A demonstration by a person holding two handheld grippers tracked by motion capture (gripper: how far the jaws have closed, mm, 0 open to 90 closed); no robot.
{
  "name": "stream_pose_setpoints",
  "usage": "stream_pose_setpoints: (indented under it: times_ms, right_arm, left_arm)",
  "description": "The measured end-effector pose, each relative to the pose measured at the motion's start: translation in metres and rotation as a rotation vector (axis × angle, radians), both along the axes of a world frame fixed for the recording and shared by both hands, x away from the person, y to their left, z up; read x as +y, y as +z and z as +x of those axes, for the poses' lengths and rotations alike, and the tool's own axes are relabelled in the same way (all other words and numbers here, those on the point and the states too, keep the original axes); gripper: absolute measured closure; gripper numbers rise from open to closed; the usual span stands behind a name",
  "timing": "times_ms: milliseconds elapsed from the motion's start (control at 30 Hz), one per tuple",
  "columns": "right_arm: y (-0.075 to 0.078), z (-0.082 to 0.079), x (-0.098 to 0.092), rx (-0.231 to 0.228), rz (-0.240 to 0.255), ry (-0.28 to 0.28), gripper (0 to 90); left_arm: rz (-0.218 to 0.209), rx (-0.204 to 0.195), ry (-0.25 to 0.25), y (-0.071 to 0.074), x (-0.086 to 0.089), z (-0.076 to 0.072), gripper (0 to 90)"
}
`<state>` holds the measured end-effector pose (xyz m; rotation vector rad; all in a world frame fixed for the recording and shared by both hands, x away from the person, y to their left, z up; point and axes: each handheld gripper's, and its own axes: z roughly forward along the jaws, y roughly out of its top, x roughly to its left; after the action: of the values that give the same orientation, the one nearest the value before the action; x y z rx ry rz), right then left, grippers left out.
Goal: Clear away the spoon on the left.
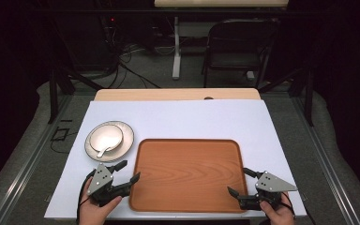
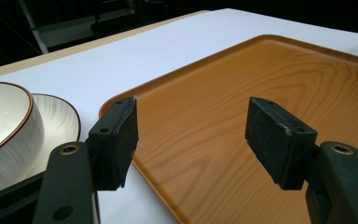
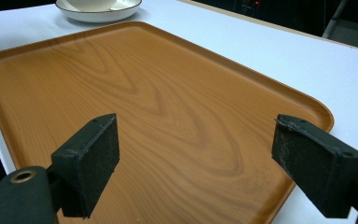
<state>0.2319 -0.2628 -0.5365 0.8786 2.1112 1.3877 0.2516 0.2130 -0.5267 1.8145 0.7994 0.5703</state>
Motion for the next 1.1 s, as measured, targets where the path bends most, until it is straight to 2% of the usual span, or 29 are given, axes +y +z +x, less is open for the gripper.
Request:
stream_pose_setpoints:
  times_ms: [533, 867, 1100]
  right_arm:
    - [0.000, 0.000, 0.000, -0.001, 0.002, -0.003, 14.4]
    - [0.000, 0.000, 0.000, 0.002, 0.003, -0.005, 14.4]
    - [0.000, 0.000, 0.000, 0.001, 0.004, -0.005, 14.4]
  left_arm:
    - [-0.014, 0.018, 0.032, 0.000, 0.004, 0.001, 35.7]
    - [-0.043, 0.045, 0.090, 0.001, 0.012, 0.002, 36.5]
    - [-0.066, 0.060, 0.141, 0.003, 0.019, 0.002, 40.6]
